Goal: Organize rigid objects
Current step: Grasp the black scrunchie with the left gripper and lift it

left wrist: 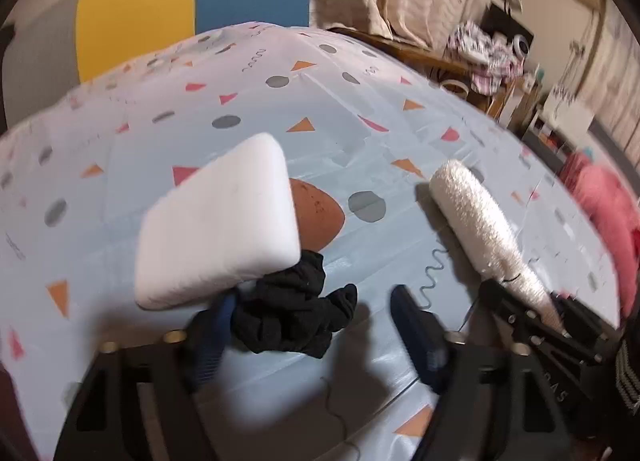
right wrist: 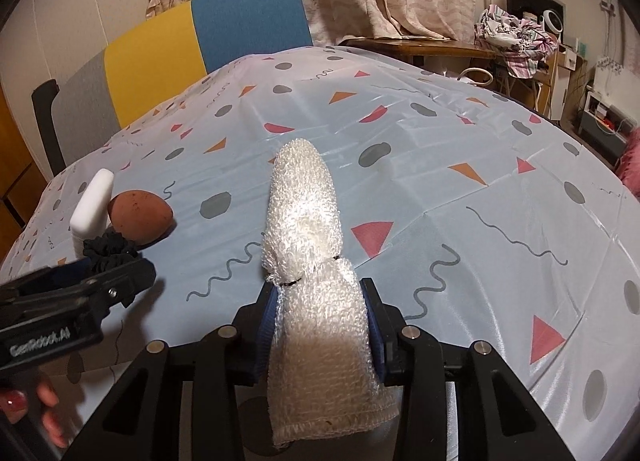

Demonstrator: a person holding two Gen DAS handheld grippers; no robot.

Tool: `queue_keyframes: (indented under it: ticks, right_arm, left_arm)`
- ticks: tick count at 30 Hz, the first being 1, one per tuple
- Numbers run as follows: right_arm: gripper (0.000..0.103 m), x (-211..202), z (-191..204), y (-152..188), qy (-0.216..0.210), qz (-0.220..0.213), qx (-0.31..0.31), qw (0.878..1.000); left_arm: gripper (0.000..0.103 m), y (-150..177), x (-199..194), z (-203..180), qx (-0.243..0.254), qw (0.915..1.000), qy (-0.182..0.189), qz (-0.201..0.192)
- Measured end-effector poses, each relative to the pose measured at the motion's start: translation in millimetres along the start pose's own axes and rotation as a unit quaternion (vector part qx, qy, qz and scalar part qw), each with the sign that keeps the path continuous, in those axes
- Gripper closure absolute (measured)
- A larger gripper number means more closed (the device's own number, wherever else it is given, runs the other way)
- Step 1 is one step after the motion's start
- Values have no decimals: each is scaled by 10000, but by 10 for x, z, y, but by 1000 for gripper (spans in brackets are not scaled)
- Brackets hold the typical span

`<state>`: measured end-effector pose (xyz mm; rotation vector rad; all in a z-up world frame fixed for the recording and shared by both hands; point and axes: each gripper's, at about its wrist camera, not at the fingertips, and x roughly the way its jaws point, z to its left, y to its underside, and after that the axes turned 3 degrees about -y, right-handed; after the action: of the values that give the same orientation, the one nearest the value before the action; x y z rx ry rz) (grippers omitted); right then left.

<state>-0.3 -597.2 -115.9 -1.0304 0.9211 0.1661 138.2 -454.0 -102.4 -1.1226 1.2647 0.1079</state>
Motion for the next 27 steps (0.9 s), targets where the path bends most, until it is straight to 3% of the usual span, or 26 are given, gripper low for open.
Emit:
queue_keyframes:
  ticks: [2, 5, 22, 27]
  right_arm:
    - [63, -1, 3, 4, 19, -3, -15, 10000]
    - [63, 0, 5, 5, 28, -13, -20, 10000]
    - [63, 19, 113, 5, 426, -7, -301, 9986]
    - [63, 20, 153, 10, 586, -5, -409, 9974]
  left_arm:
    - [65, 58, 14, 29, -154, 9999, 12, -60]
    - [75, 86, -30, 58, -215, 9996, 158, -134]
    - [78, 648, -683, 72, -149, 9974, 9, -700]
    - [78, 826, -847, 114, -304, 9972, 39, -677]
